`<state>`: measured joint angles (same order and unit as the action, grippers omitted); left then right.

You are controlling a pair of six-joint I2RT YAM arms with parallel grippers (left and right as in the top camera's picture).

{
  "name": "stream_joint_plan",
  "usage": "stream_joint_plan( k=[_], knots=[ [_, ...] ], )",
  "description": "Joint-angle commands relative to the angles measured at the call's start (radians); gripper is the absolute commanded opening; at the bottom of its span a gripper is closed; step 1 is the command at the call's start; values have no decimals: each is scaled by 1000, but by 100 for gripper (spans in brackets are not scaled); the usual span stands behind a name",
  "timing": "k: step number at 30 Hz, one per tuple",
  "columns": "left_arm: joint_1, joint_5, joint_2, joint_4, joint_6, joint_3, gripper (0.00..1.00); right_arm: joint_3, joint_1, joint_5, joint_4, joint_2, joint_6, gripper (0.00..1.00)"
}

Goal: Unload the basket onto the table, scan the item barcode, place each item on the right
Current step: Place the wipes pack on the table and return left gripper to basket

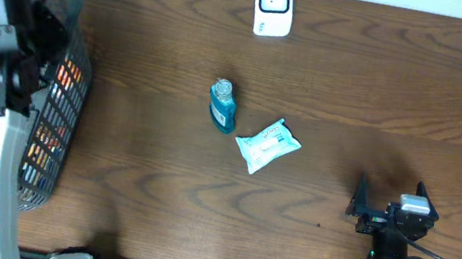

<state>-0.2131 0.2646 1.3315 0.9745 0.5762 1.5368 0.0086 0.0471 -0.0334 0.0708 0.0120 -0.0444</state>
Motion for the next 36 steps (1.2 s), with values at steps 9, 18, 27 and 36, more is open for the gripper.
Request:
stream_joint_plan(
  k=[9, 18, 27, 36],
  knots=[
    [-341, -116, 159, 112, 154, 6, 98, -3, -10, 2, 4, -4, 10, 99],
    [-472, -204, 273, 282, 238, -107, 98, -3, -10, 2, 3, -4, 10, 99],
    [-480, -122, 273, 278, 237, -225, 98, -3, -10, 2, 3, -4, 10, 99],
    [-540, -114, 273, 219, 216, -335, 98, -3, -10, 2, 3, -4, 10, 99]
  ],
)
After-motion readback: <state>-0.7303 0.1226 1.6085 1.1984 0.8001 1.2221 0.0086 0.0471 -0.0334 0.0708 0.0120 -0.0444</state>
